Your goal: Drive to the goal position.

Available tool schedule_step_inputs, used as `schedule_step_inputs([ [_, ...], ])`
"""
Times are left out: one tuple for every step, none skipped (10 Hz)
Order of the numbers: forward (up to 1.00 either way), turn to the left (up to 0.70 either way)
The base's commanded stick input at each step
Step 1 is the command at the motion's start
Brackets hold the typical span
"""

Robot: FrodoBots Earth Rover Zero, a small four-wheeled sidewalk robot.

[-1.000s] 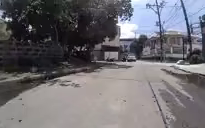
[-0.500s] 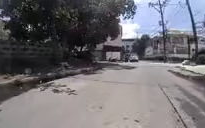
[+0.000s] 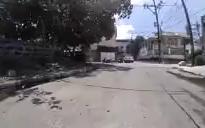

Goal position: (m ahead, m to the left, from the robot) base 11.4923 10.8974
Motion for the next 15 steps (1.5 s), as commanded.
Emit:
schedule_step_inputs([
  [1.0, -0.02],
  [1.0, -0.02],
  [1.0, -0.02],
  [1.0, -0.02],
  [1.0, -0.02],
  [1.0, -0.02],
  [1.0, -0.02],
  [1.0, -0.02],
  [1.0, -0.02],
  [1.0, -0.01],
  [1.0, 0.0],
  [1.0, 0.0],
  [1.0, 0.0],
  [1.0, 0.0],
  [1.0, 0.0],
])
